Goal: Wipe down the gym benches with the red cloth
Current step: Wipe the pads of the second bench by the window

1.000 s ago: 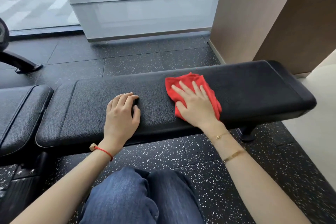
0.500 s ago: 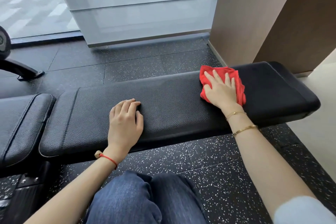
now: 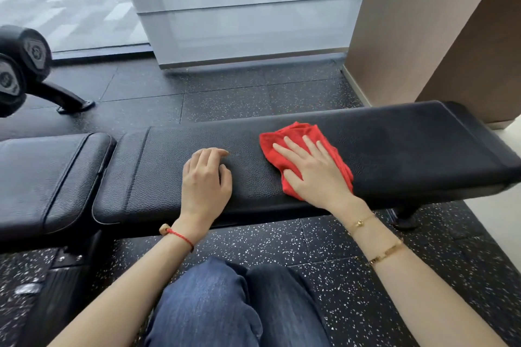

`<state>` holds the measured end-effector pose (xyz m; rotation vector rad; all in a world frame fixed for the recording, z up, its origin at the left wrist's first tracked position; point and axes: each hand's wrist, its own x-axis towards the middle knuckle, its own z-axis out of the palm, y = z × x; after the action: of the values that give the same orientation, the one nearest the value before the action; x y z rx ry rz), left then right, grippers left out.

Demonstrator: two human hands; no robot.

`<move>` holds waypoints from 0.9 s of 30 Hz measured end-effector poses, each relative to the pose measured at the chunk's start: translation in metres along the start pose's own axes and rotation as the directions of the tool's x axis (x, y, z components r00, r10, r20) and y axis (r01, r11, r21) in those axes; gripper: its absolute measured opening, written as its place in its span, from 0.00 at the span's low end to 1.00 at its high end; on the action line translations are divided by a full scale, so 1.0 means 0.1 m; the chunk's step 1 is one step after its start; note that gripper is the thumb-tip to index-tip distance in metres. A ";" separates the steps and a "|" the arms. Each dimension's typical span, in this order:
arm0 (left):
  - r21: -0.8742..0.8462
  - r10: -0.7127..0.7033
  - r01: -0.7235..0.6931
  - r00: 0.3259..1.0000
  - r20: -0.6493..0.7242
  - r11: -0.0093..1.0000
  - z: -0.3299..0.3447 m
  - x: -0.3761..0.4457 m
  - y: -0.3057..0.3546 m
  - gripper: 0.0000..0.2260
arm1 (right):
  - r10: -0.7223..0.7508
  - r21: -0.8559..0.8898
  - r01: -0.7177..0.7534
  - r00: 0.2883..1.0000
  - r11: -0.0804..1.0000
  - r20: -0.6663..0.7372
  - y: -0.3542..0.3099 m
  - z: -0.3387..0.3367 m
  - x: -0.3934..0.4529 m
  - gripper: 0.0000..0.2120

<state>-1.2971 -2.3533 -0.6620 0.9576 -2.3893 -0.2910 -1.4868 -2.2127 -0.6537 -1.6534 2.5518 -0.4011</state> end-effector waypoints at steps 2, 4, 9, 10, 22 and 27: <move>0.024 0.026 -0.026 1.000 -0.003 0.999 -0.07 0.02 -0.08 0.12 | 0.062 -0.003 -0.062 0.998 0.998 -0.025 0.14 -0.04 -0.05 0.27; 0.054 0.039 -0.039 0.999 0.003 0.998 -0.12 0.03 -0.18 0.12 | 0.144 -0.020 -0.145 0.989 0.989 -0.037 0.24 -0.07 0.01 0.27; 0.092 -0.001 0.002 1.000 -0.009 0.996 -0.19 0.02 -0.37 0.13 | 0.286 -0.031 -0.287 0.958 0.957 -0.022 0.17 -0.05 0.46 0.27; 0.095 -0.008 0.010 1.000 -0.018 0.995 -0.19 0.02 -0.41 0.13 | 0.286 -0.024 -0.286 0.958 0.958 -0.007 0.10 -0.03 0.58 0.27; 0.098 -0.162 0.173 0.981 -0.109 0.980 -0.43 -0.12 -0.88 0.14 | -0.335 0.035 0.334 0.935 0.942 0.117 -1.35 0.33 0.62 0.28; 0.077 -0.187 0.194 0.978 -0.091 0.978 -0.46 -0.11 -1.00 0.13 | -0.298 0.034 0.297 0.951 0.954 0.081 -1.03 0.26 0.55 0.28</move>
<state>-1.2073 -2.4181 -0.6665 1.2182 -2.2526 -0.2164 -1.4136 -2.3067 -0.6479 -2.0070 2.2328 -0.3651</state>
